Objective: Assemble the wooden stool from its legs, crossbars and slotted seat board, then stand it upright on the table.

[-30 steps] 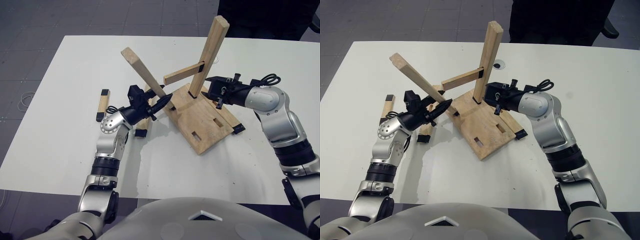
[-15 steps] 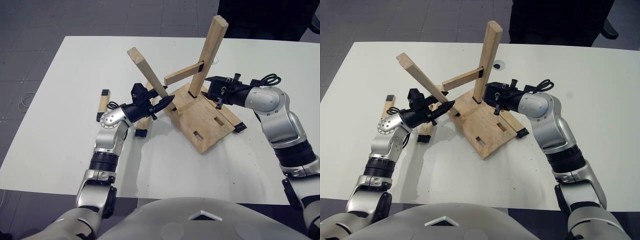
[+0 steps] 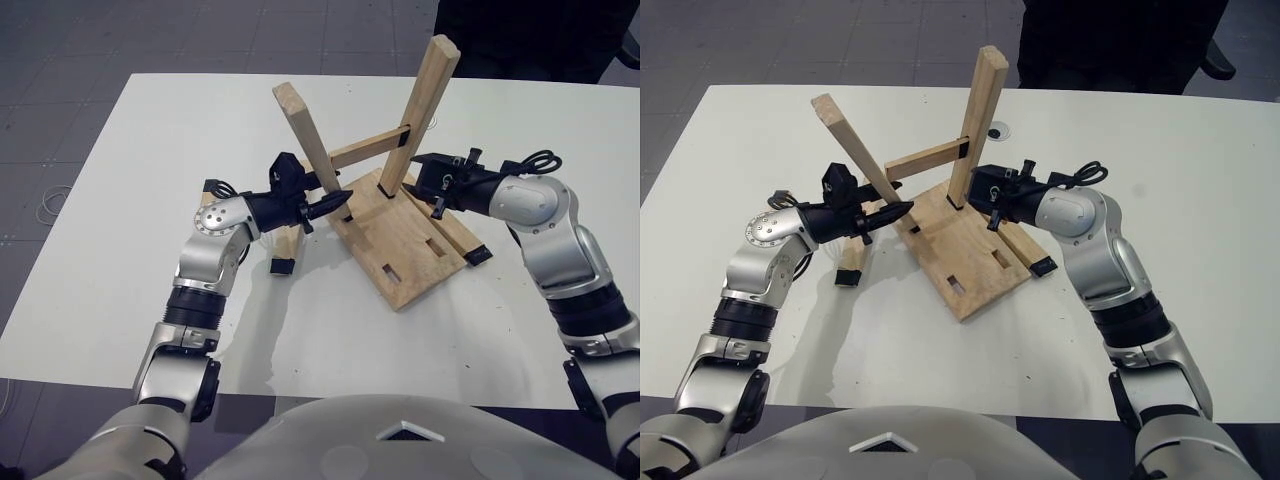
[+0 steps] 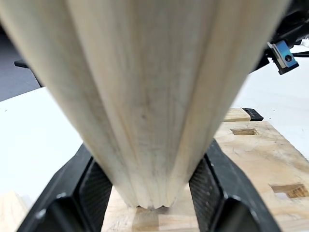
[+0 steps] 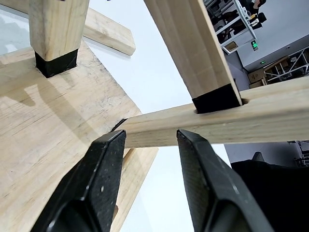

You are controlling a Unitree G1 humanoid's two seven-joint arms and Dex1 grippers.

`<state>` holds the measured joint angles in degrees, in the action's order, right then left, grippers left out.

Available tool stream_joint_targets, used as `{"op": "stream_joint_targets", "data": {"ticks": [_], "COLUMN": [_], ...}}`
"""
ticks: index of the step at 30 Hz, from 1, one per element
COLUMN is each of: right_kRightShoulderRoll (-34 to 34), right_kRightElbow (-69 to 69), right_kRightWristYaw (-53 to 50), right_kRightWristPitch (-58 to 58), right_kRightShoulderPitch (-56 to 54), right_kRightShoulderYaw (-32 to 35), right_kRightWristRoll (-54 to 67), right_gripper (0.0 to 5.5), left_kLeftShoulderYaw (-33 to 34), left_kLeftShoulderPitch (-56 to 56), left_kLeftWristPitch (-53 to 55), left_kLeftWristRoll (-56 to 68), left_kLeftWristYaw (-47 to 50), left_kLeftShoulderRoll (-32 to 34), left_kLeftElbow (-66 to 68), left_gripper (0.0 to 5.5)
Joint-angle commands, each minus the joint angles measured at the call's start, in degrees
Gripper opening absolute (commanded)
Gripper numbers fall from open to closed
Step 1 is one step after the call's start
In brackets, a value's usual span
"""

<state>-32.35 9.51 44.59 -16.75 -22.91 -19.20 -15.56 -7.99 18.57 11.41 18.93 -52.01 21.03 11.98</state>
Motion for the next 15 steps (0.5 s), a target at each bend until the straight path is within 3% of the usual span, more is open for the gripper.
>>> {"op": "stream_joint_targets", "data": {"ticks": [1, 15], "right_kRightShoulderRoll": [-0.1, -0.3], "right_kRightElbow": [0.9, 2.3], "right_kRightWristYaw": [-0.1, -0.3], "right_kRightWristPitch": [-0.6, -1.3], "right_kRightShoulderPitch": [0.5, 2.4], "right_kRightShoulderYaw": [0.1, 0.0], "right_kRightWristRoll": [-0.1, -0.6], "right_gripper": [1.95, 1.95], "left_kLeftShoulderYaw": [-1.3, -5.1], "left_kLeftShoulderPitch": [-3.9, -1.6], "left_kLeftWristPitch": [5.0, 13.3], "left_kLeftWristRoll": [-0.4, -0.7], "left_kLeftWristYaw": [-0.8, -4.0], "left_kLeftShoulderRoll": [0.8, 4.6], "left_kLeftElbow": [0.9, 1.1], "left_gripper": [2.05, 2.05]}}
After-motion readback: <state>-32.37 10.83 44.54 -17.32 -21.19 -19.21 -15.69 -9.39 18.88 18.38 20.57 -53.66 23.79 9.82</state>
